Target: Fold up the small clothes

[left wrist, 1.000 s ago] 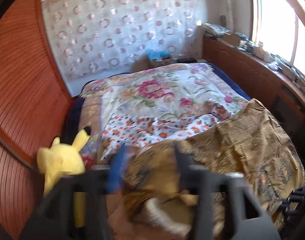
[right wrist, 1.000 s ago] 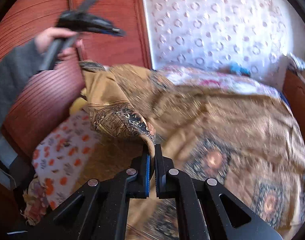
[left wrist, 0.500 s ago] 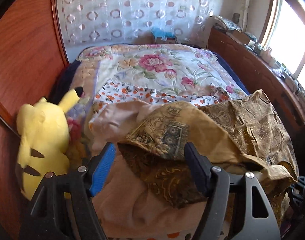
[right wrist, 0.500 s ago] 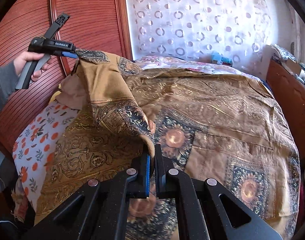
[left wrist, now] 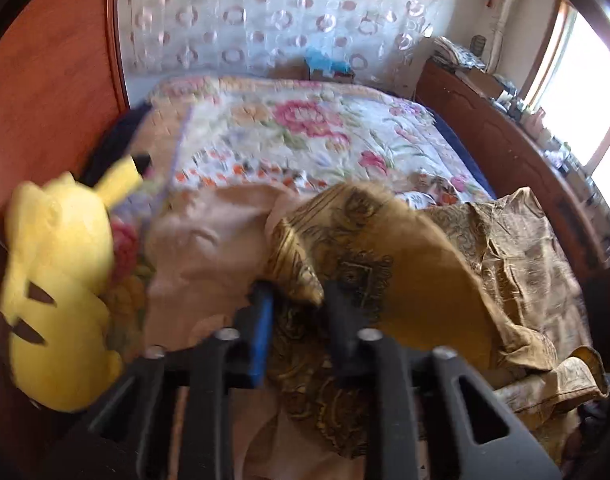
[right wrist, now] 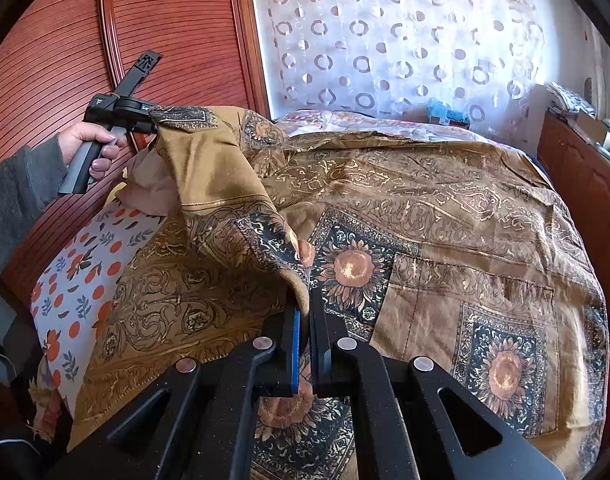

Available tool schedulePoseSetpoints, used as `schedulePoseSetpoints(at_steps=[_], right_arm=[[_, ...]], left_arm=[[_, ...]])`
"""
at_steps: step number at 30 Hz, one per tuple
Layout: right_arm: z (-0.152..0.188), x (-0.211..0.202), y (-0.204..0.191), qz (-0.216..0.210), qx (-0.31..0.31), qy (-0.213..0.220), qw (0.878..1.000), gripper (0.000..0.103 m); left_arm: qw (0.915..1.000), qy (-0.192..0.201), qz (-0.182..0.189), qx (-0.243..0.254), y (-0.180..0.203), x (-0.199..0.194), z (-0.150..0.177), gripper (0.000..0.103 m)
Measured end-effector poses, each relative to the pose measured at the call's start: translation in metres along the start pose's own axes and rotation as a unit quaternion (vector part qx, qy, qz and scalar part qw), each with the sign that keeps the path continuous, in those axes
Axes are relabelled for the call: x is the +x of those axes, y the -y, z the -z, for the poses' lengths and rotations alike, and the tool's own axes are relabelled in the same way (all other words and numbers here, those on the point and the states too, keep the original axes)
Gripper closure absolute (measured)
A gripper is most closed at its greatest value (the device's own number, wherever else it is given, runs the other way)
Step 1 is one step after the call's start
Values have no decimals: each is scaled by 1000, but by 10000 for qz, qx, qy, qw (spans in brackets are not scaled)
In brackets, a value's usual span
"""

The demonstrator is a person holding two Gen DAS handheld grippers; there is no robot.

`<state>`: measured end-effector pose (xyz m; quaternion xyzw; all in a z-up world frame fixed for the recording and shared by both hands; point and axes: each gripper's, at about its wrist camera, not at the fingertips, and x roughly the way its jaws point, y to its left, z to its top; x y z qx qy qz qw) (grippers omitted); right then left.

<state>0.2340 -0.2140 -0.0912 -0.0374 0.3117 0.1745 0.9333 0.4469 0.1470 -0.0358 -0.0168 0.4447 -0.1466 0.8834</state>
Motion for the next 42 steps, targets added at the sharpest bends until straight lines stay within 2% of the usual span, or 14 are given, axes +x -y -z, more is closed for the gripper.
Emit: schedulePoseSetpoints(at_steps=[3, 5, 11, 15, 17, 19, 22, 23, 26, 30, 35, 42], right_arm=[[1, 1, 1, -8, 25, 3, 10000, 100], [1, -1, 2, 5, 46, 37, 10000, 100], [2, -22, 8, 114, 134, 334, 9993, 100], [6, -47, 17, 178, 220, 563, 9980, 100], [10, -59, 23, 220, 276, 670, 9971, 100], [13, -67, 29, 195, 361, 702, 9967, 100], [15, -70, 33, 148, 421, 687, 9966, 100], [15, -71, 32, 155, 402, 715, 9965, 100], [15, -81, 31, 237, 314, 834, 9957, 100], [23, -88, 43, 322, 397, 855, 9950, 100], [40, -106, 60, 518, 576, 891, 9930, 100], [75, -154, 83, 896, 941, 1028, 9862, 100]], left_arm=[[9987, 291, -193, 365, 15, -19, -4, 96], [9974, 471, -213, 499, 23, -34, -11, 97], [9929, 926, -60, 747, 61, -78, -42, 99], [9878, 1102, 45, 1099, 108, -88, -61, 99], [9859, 1158, 99, 1203, 128, -91, -70, 99], [9839, 1177, -43, 1345, 147, -91, -82, 99], [9852, 926, -464, 1364, 147, -76, -95, 99], [9864, 891, -489, 1295, 143, -73, -96, 99], [9887, 894, -403, 1130, 139, -72, -96, 99], [9868, 962, -270, 1274, 166, -77, -98, 99], [9814, 1094, 41, 1577, 225, -85, -110, 99], [9702, 1173, 489, 2063, 327, -78, -124, 99]])
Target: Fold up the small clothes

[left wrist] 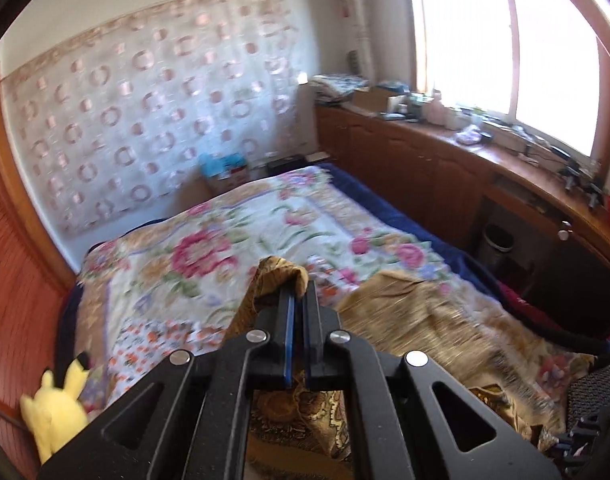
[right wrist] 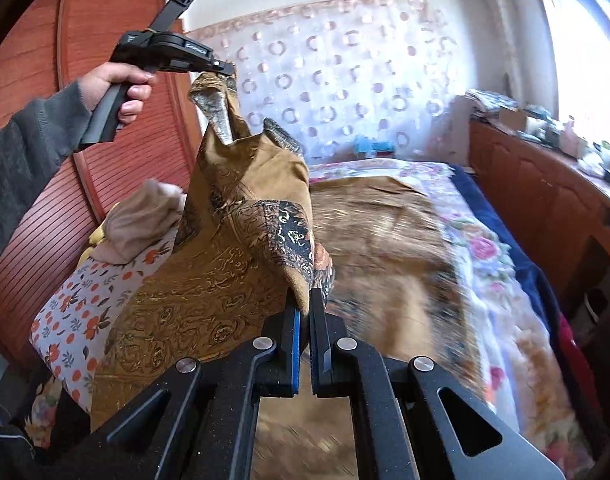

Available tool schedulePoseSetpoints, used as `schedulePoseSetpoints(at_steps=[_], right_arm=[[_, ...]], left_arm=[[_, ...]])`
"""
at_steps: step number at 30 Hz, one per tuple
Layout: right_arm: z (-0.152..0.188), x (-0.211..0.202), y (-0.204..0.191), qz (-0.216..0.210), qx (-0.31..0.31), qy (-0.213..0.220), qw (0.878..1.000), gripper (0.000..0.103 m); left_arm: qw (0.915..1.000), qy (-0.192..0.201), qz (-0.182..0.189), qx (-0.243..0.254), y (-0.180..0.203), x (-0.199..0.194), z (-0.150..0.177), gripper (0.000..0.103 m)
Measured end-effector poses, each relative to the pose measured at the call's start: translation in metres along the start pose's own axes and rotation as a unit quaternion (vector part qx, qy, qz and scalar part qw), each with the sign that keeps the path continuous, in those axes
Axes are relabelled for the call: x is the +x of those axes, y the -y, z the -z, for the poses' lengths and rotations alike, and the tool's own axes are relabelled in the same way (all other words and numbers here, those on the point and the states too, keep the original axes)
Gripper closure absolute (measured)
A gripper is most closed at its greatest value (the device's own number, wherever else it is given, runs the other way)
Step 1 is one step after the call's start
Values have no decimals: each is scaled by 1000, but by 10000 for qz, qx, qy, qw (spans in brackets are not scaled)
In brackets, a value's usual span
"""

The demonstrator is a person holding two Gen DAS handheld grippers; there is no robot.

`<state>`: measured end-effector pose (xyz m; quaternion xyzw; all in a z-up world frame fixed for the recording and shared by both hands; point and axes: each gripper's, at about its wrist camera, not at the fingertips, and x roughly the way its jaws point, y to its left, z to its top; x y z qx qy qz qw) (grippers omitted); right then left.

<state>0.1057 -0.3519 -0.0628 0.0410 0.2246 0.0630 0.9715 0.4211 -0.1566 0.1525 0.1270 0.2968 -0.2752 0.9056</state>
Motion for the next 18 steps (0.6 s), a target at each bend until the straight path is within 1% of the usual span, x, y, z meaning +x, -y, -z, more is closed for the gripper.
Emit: schedulePoseSetpoints(at_steps=[4, 8, 10, 14, 18], right_arm=[[14, -30, 9, 145, 181, -11, 9997, 100], [28, -48, 10, 237, 250, -131, 9993, 100], [36, -56, 10, 256, 304, -213, 9990, 100], [38, -66, 14, 263, 391, -389, 9981, 100], [40, -65, 19, 223, 472, -560, 9971, 100]], left_arm=[[9994, -24, 307, 146, 50, 25, -21, 99], [9978, -147, 570, 309, 95, 49, -29, 99], [9968, -227, 664, 390, 115, 60, -28, 99], [9942, -390, 834, 552, 155, 79, -23, 99], [9922, -510, 946, 639, 179, 92, -17, 99]])
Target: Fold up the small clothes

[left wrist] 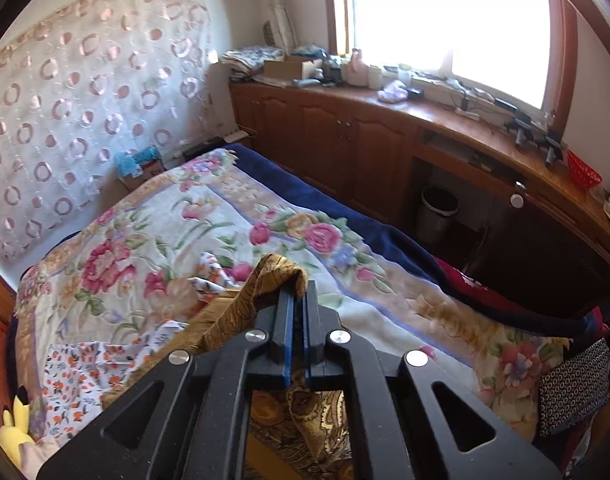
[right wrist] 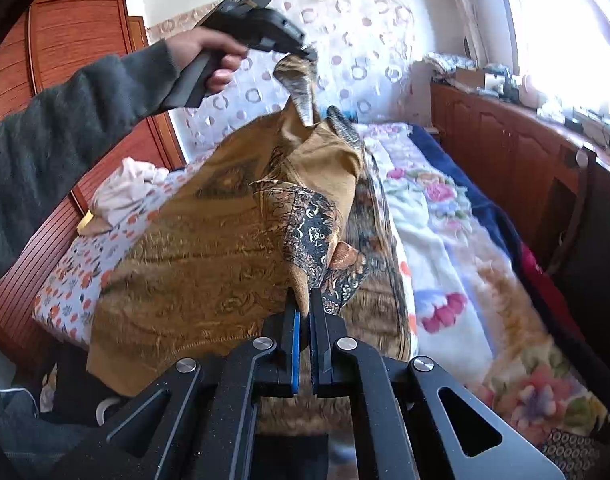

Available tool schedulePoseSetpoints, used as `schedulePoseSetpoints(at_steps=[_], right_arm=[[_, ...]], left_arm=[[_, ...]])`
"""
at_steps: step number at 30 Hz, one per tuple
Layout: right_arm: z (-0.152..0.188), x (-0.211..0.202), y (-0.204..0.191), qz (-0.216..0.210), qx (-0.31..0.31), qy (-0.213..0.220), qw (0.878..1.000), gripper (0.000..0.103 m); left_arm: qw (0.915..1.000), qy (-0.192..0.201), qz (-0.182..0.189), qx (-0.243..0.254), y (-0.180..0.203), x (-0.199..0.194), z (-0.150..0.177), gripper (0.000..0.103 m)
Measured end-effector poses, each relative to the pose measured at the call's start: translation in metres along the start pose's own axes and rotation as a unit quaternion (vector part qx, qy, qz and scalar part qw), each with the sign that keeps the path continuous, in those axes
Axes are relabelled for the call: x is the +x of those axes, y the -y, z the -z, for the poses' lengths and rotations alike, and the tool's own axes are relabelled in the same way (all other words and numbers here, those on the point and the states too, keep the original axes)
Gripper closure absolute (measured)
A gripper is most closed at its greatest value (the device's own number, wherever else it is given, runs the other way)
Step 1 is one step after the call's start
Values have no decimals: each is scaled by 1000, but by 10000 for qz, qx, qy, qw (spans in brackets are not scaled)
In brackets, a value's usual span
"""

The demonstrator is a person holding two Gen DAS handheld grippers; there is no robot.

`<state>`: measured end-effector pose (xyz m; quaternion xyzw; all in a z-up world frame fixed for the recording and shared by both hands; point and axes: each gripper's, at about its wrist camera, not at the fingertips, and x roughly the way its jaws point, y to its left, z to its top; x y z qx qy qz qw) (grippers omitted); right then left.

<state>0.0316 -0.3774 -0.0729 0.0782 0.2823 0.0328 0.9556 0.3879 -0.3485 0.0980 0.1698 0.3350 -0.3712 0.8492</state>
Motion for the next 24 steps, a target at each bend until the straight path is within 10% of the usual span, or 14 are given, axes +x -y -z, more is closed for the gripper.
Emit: schedulePoseSetpoints(at_steps=[5, 9, 16, 24], right_arm=[[-2, -1, 10, -22, 67, -175, 9998, 100], [-9, -4, 21, 27, 217, -235, 9995, 89], [-27, -14, 21, 331, 37, -24, 9994, 63], [-59, -11, 30, 624, -100, 99, 9980, 62]], left_arm=[[9995, -221, 151, 151, 16, 15, 4, 90], [9996, -137, 27, 261, 18, 10, 14, 21], [9998, -124, 133, 113, -1, -2, 42, 21], [9992, -362, 143, -72, -21, -2, 81, 21]])
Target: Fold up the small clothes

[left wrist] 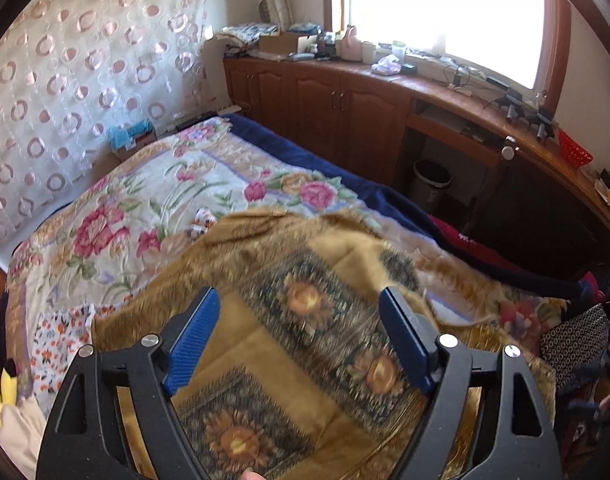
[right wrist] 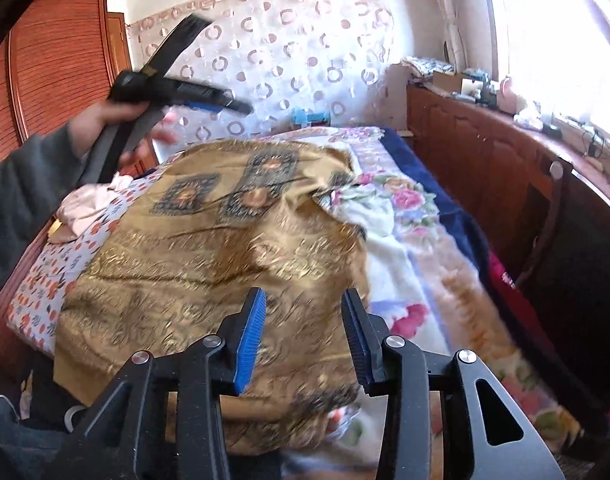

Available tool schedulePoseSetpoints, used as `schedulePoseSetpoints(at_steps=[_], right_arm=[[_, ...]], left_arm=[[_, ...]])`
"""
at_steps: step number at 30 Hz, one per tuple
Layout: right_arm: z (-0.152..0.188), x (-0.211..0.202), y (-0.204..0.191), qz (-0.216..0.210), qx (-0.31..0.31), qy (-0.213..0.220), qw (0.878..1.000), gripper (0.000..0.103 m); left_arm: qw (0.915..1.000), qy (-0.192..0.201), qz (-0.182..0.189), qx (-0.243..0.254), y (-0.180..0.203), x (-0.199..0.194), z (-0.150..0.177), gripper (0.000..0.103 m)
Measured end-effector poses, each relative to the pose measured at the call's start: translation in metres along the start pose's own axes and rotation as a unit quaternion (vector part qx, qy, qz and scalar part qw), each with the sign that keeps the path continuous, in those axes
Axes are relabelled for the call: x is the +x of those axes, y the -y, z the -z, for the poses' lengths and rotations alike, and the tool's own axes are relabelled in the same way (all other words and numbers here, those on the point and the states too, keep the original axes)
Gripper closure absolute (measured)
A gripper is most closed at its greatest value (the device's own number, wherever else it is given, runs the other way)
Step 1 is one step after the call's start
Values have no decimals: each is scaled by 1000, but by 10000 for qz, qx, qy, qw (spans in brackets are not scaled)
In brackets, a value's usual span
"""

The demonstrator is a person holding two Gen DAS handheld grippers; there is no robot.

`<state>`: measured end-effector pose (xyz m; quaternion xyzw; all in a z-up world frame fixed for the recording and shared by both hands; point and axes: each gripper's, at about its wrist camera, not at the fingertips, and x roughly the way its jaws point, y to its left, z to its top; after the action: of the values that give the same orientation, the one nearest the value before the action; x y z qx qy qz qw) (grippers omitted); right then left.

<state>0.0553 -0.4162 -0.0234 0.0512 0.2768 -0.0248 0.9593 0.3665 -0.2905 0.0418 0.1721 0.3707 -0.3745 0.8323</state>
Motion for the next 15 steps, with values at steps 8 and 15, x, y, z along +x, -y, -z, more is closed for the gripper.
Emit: schedulePoseSetpoints(at_steps=[8, 15], right_arm=[[-10, 25, 11, 81, 161, -95, 9998, 62], [-16, 42, 3, -271, 156, -180, 9993, 62]], left_arm=[[9998, -145, -131, -89, 0, 1, 44, 21], [9988, -360, -225, -227, 2, 7, 80, 21]])
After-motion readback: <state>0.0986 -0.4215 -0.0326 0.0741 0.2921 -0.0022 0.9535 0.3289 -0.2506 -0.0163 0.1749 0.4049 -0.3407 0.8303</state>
